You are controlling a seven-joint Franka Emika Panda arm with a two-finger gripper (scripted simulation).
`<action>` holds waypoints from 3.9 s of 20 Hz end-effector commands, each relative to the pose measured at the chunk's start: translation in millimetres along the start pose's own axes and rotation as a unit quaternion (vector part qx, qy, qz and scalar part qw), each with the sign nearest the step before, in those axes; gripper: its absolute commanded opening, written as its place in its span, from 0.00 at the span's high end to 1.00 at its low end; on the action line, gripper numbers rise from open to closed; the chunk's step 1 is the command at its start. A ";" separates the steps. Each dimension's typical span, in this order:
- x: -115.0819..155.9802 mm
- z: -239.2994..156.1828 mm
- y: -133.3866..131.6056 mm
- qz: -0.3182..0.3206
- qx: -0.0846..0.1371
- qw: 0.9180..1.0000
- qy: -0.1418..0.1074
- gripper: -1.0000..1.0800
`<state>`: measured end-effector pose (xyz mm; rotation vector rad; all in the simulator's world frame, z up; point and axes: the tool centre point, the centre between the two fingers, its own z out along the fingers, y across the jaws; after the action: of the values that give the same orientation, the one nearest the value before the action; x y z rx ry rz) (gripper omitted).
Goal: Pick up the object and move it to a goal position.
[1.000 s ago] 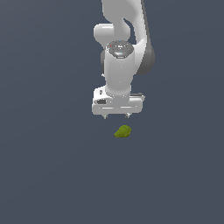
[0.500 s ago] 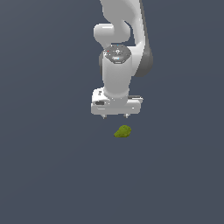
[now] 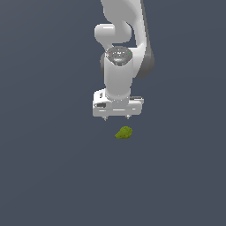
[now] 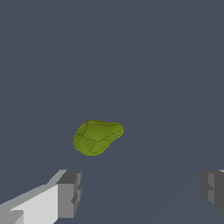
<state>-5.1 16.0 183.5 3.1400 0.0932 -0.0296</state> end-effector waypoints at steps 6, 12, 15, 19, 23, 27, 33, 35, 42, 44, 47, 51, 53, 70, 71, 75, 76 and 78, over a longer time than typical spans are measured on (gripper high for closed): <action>0.1 9.2 -2.8 -0.064 -0.003 0.998 0.000 0.04; 0.1 20.7 -6.7 -0.145 -0.005 0.989 -0.001 0.04; 0.0 26.8 -9.0 -0.189 -0.006 0.982 -0.001 0.04; -0.2 34.9 -12.3 -0.247 -0.007 0.969 -0.001 0.04; -0.5 42.9 -15.7 -0.305 -0.008 0.952 -0.001 0.04; -0.9 50.7 -19.4 -0.361 -0.008 0.933 -0.001 0.04; -1.7 62.1 -25.3 -0.443 -0.008 0.896 0.000 0.04; -2.0 65.9 -27.4 -0.470 -0.008 0.883 0.000 0.04; -3.2 78.5 -35.1 -0.559 -0.008 0.829 0.003 0.04; -3.6 81.5 -37.1 -0.580 -0.007 0.814 0.003 0.04; -4.1 85.4 -39.7 -0.607 -0.007 0.795 0.004 0.04; -4.6 89.2 -42.5 -0.633 -0.007 0.774 0.006 0.04; -4.8 90.6 -43.5 -0.643 -0.007 0.766 0.006 0.04; -5.6 122.0 -45.3 -0.657 -0.006 0.754 0.007 0.04; -5.6 127.3 -45.0 -0.657 -0.006 0.754 0.007 0.04; -5.0 140.3 -45.3 -0.657 -0.006 0.754 0.007 0.04; -4.7 141.8 -45.2 -0.657 -0.006 0.754 0.007 0.04; -4.4 142.9 -45.2 -0.657 -0.006 0.754 0.007 0.04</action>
<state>-15.6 60.8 42.0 2.3063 2.1348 -0.0020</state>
